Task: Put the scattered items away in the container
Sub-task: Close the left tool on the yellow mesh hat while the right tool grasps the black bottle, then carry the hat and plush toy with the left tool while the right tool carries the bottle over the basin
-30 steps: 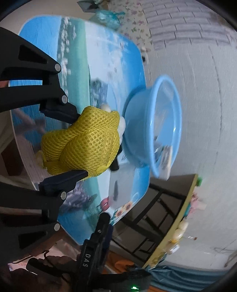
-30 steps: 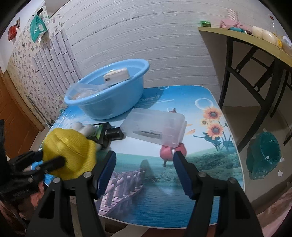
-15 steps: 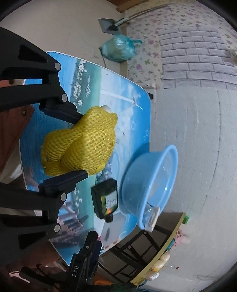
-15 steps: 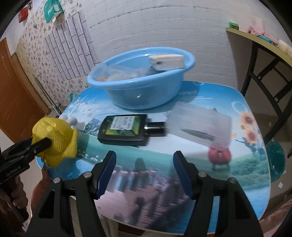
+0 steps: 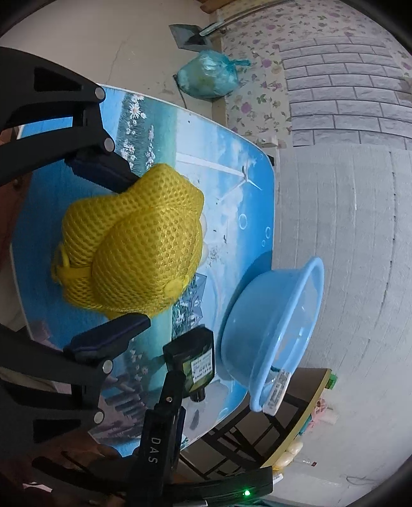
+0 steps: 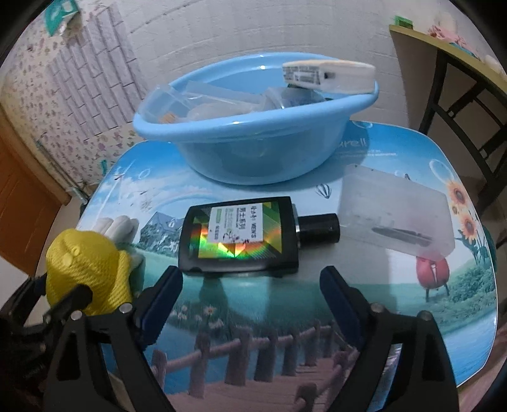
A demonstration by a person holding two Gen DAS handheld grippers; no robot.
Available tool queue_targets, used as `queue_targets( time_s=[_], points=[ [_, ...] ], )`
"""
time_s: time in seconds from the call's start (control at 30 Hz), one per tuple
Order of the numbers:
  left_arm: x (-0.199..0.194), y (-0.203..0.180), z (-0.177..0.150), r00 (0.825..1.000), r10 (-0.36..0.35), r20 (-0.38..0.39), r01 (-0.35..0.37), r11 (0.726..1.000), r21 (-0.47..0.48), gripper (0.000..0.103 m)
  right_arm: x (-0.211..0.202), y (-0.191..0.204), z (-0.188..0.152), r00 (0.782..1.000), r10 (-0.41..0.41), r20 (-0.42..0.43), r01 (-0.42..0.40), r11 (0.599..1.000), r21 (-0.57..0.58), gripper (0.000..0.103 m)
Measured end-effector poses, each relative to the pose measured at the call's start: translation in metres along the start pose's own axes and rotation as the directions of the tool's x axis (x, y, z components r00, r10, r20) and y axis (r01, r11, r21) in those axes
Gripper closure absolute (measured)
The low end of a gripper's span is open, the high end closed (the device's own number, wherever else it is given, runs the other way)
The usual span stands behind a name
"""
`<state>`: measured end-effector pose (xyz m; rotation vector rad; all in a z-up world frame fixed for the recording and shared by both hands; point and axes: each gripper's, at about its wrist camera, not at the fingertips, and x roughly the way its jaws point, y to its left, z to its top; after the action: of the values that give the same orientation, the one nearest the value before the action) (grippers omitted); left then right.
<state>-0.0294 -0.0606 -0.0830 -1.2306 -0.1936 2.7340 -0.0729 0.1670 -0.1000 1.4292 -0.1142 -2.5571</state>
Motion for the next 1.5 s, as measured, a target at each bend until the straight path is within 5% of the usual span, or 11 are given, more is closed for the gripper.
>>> queue_targets(
  time_s=[0.2, 0.33, 0.77, 0.9, 0.93, 1.07, 1.5],
  points=[
    [0.009, 0.005, 0.007, 1.0, -0.021, -0.004, 0.021, 1.0, 0.005, 0.021, 0.012, 0.01, 0.004, 1.0, -0.005, -0.025, 0.005, 1.0, 0.029, 0.013],
    [0.015, 0.005, 0.008, 0.999, -0.034, -0.012, 0.034, 0.999, 0.01, 0.018, 0.018, 0.018, 0.007, 0.999, -0.032, -0.028, 0.032, 0.999, 0.013, 0.003],
    [0.037, -0.001, 0.003, 0.998, -0.023, -0.055, 0.023, 1.0, 0.01, 0.014, 0.041, 0.018, 0.02, 0.994, -0.109, -0.03, 0.109, 0.994, 0.024, 0.003],
    [0.038, -0.004, 0.002, 0.999, -0.005, -0.044, 0.006, 1.0, 0.02, 0.016, 0.043, 0.024, 0.017, 0.99, -0.138, -0.022, 0.137, 0.989, -0.051, 0.005],
    [0.037, -0.005, 0.002, 0.999, -0.014, -0.043, 0.015, 1.0, 0.02, 0.023, 0.042, 0.025, 0.015, 0.989, -0.146, -0.018, 0.144, 0.987, -0.071, 0.01],
    [0.032, -0.011, 0.003, 0.999, 0.008, -0.034, -0.007, 0.999, 0.042, 0.033, 0.035, 0.024, 0.007, 0.994, -0.11, 0.006, 0.11, 0.987, -0.12, 0.012],
    [0.006, -0.017, 0.012, 1.0, 0.0, -0.019, 0.0, 1.0, -0.025, 0.034, -0.016, 0.006, -0.003, 0.995, 0.021, 0.099, -0.01, 0.994, -0.112, 0.014]
  ],
)
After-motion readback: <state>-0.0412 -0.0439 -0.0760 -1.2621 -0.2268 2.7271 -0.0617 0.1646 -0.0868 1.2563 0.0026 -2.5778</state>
